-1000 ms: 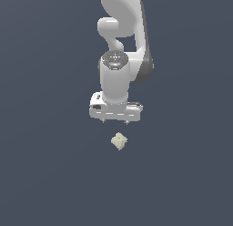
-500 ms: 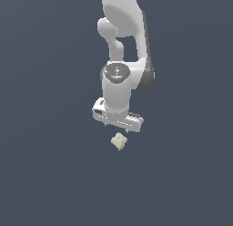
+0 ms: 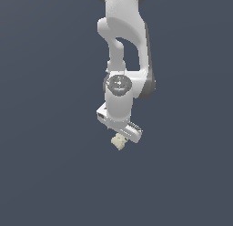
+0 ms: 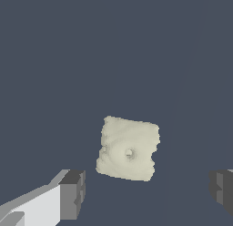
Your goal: Pick up the object and move it to a goal position.
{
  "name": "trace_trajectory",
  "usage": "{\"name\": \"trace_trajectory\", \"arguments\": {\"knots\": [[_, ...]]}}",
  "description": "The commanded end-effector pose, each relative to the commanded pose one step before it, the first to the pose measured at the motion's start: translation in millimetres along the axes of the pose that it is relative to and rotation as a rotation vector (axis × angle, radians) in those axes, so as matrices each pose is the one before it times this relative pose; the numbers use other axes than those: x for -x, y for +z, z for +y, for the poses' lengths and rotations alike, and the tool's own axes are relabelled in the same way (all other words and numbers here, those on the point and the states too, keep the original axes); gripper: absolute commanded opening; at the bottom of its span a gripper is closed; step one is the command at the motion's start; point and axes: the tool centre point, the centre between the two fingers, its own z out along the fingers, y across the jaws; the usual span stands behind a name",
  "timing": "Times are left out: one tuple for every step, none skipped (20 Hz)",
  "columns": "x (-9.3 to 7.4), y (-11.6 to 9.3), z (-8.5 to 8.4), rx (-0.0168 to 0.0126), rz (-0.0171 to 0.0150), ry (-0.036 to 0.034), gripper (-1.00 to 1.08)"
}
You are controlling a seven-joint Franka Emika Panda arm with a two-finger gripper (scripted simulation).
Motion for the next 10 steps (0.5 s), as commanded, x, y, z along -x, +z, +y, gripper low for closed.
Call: {"name": "trace_trajectory", "arguments": {"knots": [[-1.20, 5.77, -2.51, 0.00092, -0.00124, 0.05236, 1.00], [-0.28, 1.97, -0.83, 0.00042, -0.00048, 0.01697, 1.00], [-0.23, 1.82, -0.78, 0.00040, -0.00042, 0.01558, 1.00], [-0.21, 1.66, -0.70, 0.00038, -0.00036, 0.01424, 1.00], [-0.17, 1.51, -0.64, 0.00036, -0.00031, 0.01287, 1.00], [-0.14, 1.35, -0.57, 0.00033, -0.00027, 0.01151, 1.00], [-0.11, 1.19, -0.51, 0.00030, -0.00023, 0.01014, 1.00], [-0.09, 1.03, -0.44, 0.00026, -0.00019, 0.00878, 1.00], [-0.07, 0.88, -0.37, 0.00022, -0.00015, 0.00743, 1.00], [-0.06, 0.72, -0.30, 0.00019, -0.00012, 0.00609, 1.00]]}}
